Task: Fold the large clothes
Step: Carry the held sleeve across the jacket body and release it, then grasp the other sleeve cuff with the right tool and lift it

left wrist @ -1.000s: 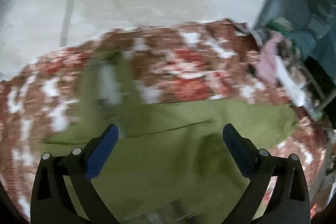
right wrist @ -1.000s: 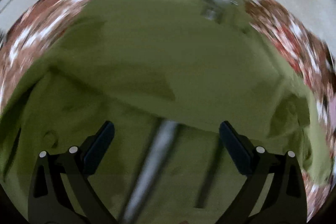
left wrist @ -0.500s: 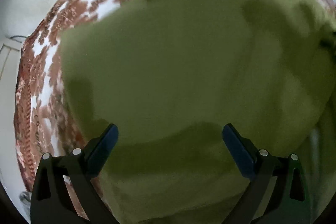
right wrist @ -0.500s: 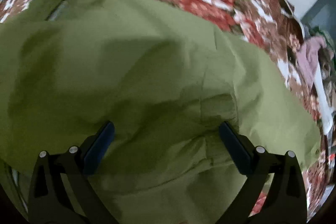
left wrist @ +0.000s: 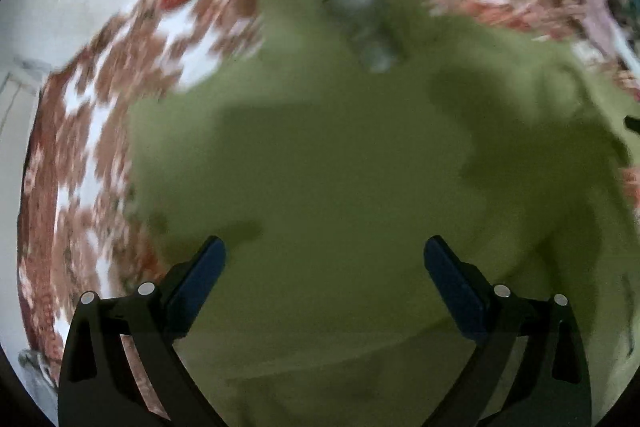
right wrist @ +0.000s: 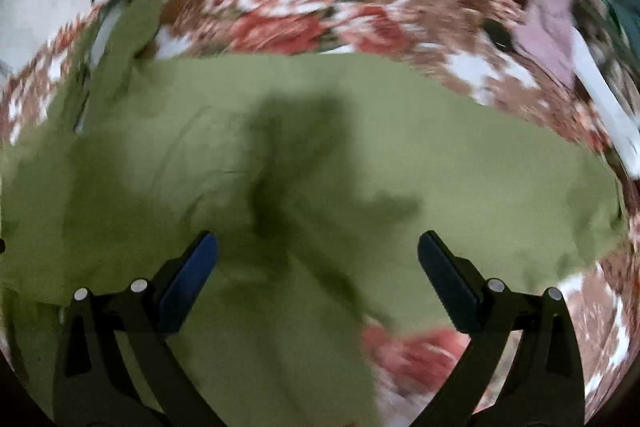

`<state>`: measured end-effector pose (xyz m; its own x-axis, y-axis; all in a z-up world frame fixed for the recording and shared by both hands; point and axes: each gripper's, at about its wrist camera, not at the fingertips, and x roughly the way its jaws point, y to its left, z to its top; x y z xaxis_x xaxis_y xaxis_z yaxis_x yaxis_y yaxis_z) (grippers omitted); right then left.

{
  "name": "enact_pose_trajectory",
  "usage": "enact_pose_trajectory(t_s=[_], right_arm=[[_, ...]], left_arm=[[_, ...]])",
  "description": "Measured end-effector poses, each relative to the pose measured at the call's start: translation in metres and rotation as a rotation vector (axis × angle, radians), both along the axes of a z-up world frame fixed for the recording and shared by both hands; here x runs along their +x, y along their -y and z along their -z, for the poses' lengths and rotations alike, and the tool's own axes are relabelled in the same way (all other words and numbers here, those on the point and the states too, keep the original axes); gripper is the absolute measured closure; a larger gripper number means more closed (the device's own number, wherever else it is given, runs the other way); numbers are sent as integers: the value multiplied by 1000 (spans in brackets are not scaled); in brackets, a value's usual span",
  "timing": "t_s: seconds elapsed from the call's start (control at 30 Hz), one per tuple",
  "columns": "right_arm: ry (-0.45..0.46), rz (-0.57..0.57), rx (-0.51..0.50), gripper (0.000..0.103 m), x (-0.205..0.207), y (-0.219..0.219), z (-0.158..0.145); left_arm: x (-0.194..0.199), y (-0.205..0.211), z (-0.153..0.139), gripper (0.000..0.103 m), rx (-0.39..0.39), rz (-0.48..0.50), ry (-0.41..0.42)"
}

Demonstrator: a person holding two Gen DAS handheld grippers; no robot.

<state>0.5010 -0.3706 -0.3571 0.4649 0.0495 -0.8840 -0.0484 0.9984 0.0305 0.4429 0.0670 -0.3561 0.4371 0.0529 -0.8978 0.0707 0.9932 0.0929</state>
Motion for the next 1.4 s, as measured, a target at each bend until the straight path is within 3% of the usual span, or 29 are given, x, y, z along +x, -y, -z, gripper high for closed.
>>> enact_pose_trajectory(t_s=[0.13,0.23,0.3,0.37,0.57,0.8,0.9,1.13,1.23,1.33,1.37,1.4], right_arm=[[-18,96,39,5,-26,81,-16],[-50,184,82,5,-39,153,-14],[-103,265,200,5,-48,220,-3],[-133,331,213,5,-51,271,4],[-131,487,369,5,-40,408,18],[-130,655,615,5,-16,473,48],[-115,700,810,5,-7,485,65],[-152,726,853,4,20,488,92],[-147,740,832,21,19,490,94],[-145,731,808,54,16,491,93],[-144,724,803,69,14,492,92],[-140,715,795,76,14,492,90]], left_arm=[[-3,91,-22,5,31,91,65],[-1,138,-13,5,20,107,29],[1,173,-8,5,-37,98,11],[3,199,-3,5,-56,96,10],[21,273,19,5,-87,87,-8],[38,311,39,6,-80,88,-37],[45,306,41,6,-91,37,-17],[58,288,58,6,-146,-71,-40],[58,287,68,6,-155,-76,-46],[58,287,81,6,-162,-78,-49],[58,287,88,6,-161,-79,-58],[58,288,94,6,-157,-80,-69]])
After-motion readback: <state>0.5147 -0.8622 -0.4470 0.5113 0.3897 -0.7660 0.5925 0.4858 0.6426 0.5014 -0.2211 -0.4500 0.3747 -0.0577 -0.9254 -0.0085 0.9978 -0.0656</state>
